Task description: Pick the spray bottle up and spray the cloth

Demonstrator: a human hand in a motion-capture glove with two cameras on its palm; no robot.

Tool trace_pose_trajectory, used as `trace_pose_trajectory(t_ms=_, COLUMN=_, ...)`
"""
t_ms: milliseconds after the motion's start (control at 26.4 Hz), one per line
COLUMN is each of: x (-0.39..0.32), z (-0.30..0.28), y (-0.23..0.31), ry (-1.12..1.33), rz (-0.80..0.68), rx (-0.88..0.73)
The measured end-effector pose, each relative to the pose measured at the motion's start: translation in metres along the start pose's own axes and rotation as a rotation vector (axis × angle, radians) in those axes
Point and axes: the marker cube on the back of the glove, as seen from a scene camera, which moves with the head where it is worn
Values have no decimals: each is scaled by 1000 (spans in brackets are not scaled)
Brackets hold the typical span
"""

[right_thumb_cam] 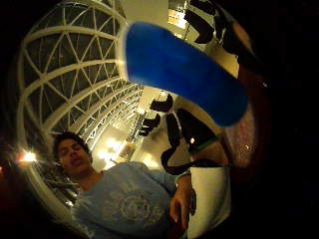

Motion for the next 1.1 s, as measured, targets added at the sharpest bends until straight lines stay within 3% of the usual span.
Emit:
trace_pose_trajectory(t_ms=530, x=14, z=-188, y=129, ry=527, rz=88, rx=71)
trace_pose_trajectory(t_ms=946, x=44, z=-260, y=219, ry=946, rz=175, rx=35)
trace_pose_trajectory(t_ms=1098, x=52, z=-273, y=236, ry=987, rz=202, rx=28)
